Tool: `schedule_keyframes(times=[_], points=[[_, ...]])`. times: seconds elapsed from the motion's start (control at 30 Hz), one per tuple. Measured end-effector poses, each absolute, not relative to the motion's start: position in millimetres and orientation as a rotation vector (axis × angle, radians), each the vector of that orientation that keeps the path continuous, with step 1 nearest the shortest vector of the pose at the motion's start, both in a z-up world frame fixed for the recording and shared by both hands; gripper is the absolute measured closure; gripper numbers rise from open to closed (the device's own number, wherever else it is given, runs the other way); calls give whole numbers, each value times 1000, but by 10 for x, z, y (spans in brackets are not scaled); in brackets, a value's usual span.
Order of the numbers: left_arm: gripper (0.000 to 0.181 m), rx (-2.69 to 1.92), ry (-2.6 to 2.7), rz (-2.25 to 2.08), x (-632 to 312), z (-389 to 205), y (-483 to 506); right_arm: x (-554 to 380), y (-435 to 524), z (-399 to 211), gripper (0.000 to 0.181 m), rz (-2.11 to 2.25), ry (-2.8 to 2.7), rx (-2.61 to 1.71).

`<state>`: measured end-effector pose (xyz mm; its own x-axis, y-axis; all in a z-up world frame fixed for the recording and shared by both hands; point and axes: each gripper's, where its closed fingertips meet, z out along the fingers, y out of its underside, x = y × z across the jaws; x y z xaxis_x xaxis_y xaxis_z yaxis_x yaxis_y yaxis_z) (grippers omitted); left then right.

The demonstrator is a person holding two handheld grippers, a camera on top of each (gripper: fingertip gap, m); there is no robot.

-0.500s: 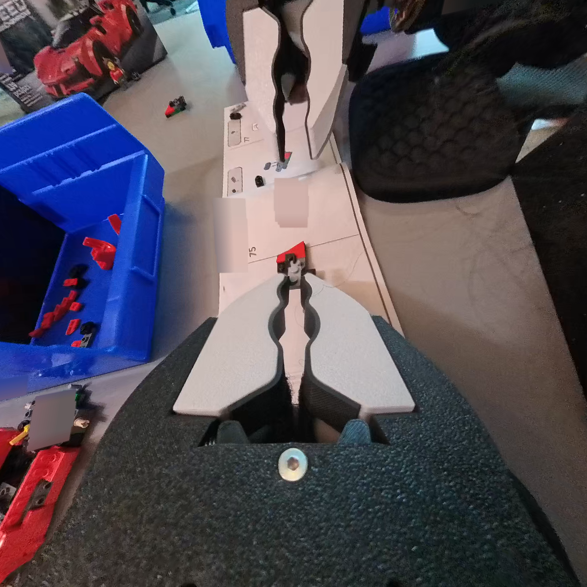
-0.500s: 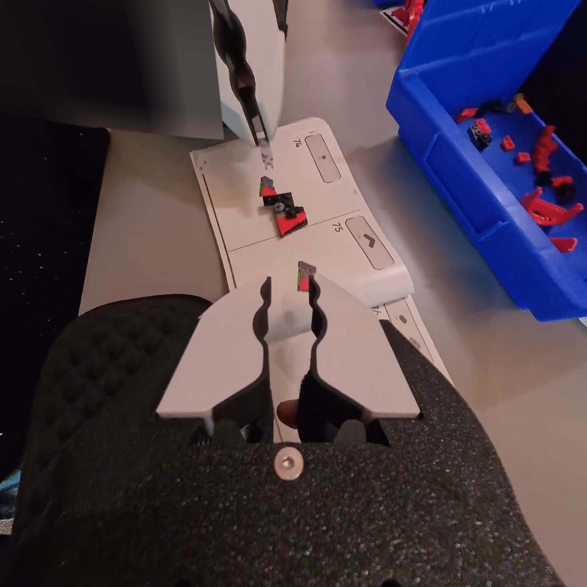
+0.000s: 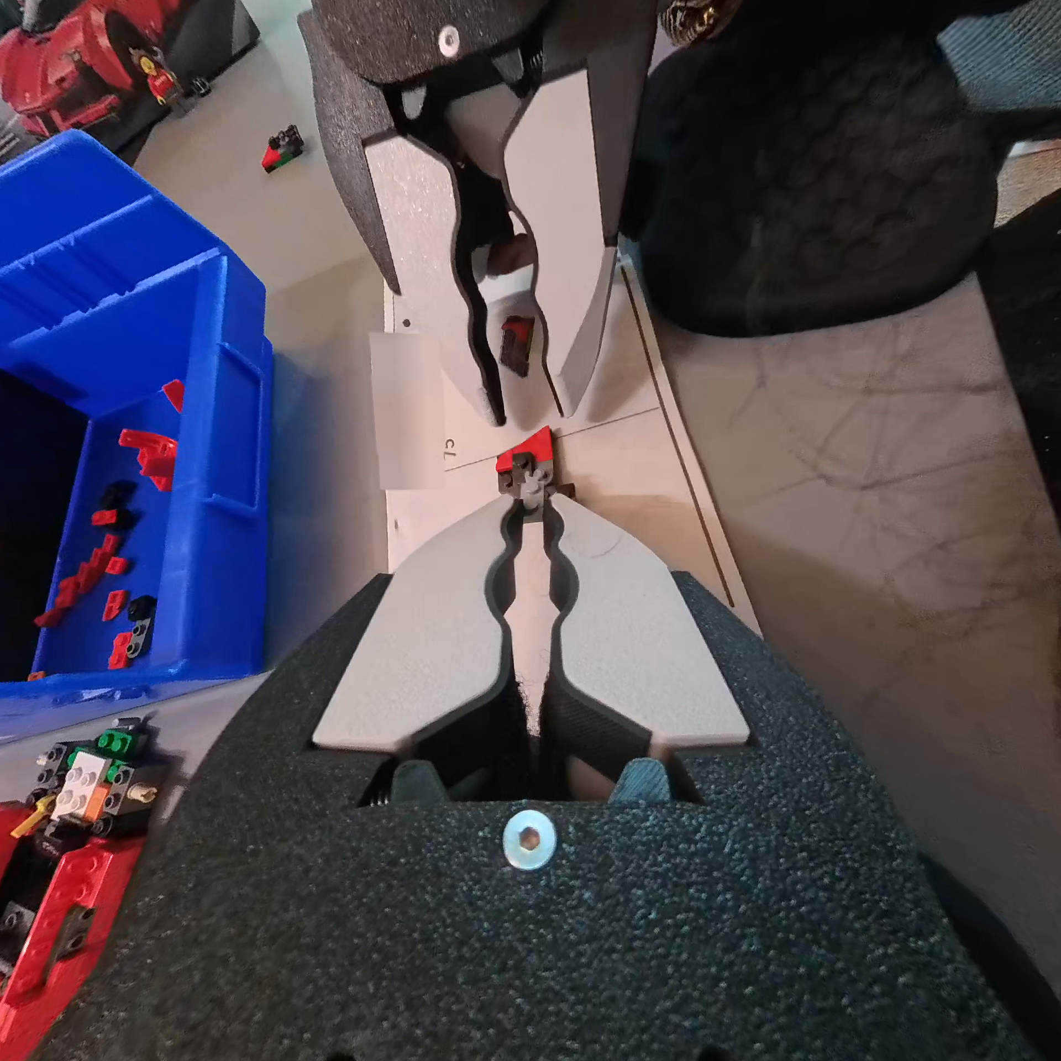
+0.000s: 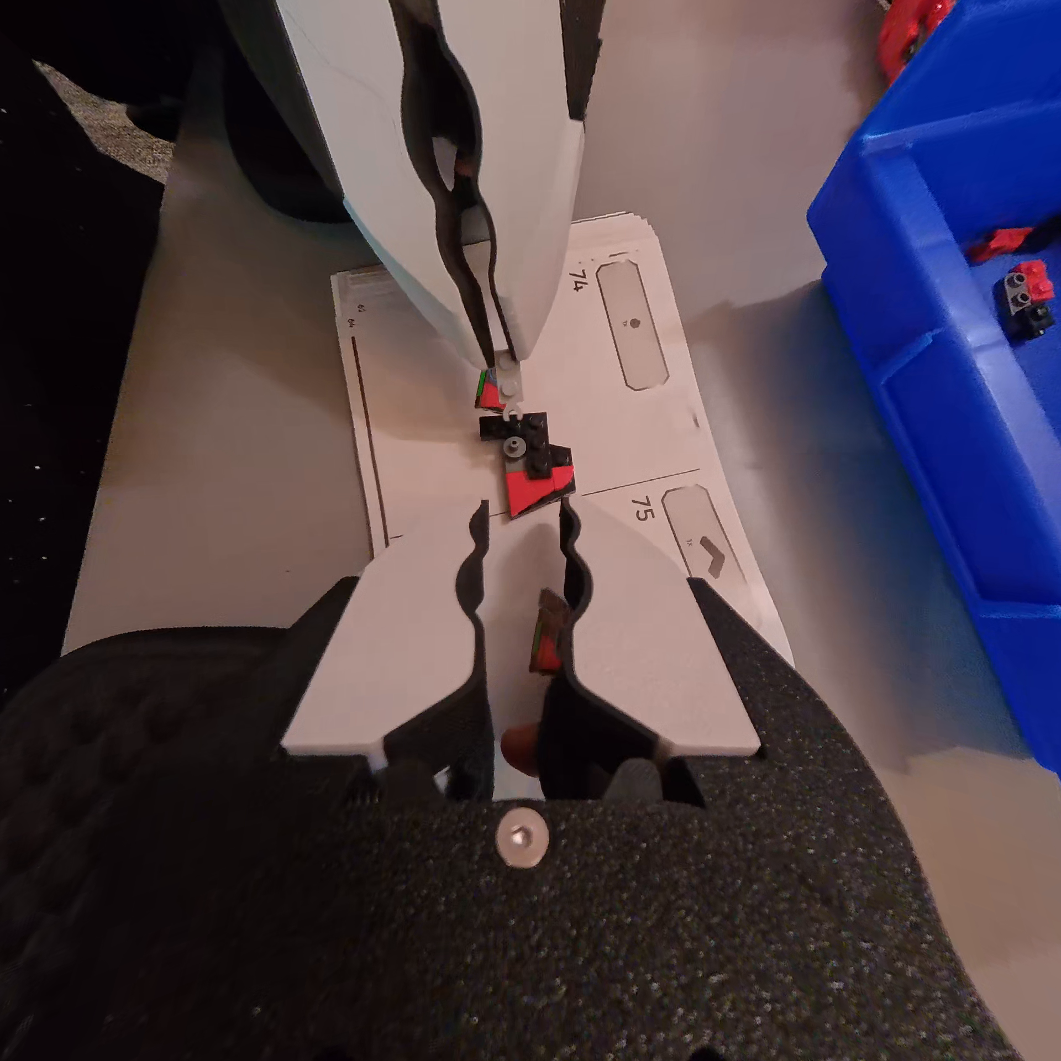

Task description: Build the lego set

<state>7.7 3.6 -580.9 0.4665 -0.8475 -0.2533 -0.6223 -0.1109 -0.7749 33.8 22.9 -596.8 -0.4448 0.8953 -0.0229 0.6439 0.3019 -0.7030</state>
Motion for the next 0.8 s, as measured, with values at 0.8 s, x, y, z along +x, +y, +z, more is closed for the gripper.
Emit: schedule_keyframes(times=[0.8], points=[[175, -1828, 1275, -338, 114, -5858, 57, 247, 209, -6017, 160, 877, -2221, -1318]])
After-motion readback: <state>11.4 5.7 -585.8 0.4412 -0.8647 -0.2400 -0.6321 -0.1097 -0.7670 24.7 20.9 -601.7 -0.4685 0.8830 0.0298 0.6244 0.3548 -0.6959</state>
